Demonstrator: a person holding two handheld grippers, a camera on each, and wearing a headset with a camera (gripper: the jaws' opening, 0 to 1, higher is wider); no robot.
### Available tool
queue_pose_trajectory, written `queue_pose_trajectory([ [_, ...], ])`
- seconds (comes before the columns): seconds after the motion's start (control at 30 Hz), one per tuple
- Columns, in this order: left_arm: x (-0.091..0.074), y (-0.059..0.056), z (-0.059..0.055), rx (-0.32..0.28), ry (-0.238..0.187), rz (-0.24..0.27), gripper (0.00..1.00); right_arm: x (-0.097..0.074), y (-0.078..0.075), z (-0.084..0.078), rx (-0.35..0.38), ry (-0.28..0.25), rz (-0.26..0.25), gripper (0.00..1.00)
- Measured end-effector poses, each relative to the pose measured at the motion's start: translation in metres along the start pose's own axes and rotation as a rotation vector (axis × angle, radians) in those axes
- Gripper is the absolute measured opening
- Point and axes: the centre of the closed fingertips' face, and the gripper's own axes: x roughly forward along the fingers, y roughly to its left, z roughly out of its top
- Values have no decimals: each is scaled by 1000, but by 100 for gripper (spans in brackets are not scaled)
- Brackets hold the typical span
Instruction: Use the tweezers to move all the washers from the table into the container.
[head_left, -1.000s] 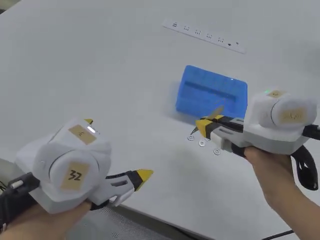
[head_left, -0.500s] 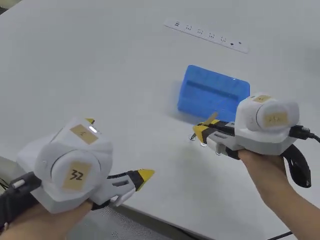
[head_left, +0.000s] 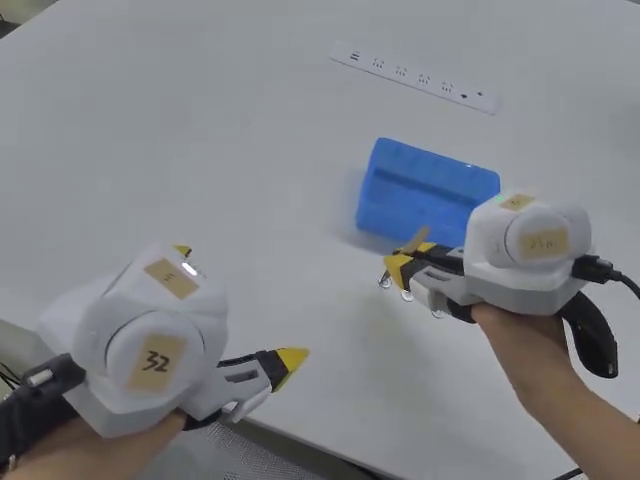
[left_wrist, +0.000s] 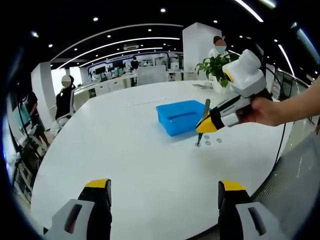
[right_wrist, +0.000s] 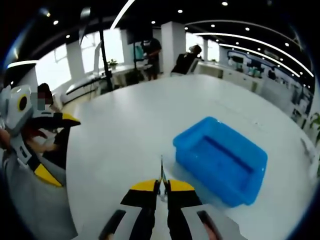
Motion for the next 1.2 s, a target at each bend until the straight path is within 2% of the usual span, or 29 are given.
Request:
queue_pose_trajectory([
  [0.1,0,0,0,-2,1,0,89,3,1,-5,-4,22,2,3],
  [0.13,0,0,0,-2,0,0,89,2,0,-3,14,0,-1,4],
  [0.23,0,1,0,-4,0,3,89,2,0,-4,78,-15,-1,3],
  [0.4,0,1,0,-2,2,3,89,1,0,-5,78,-26,-13,3],
  [0.57,0,1,-1,0,5,4,88,2,-2,-7,130,-35,-7,3],
  [0.8,0,1,-1,1,9,5,88,1,1,-8,149,-21,-4,4],
  [1.03,0,2,-1,0,9,7,88,2,3,-9,113,-2,-3,4],
  [1.2,0,2,-1,1,10,9,88,2,9,-9,8,13,-36,3],
])
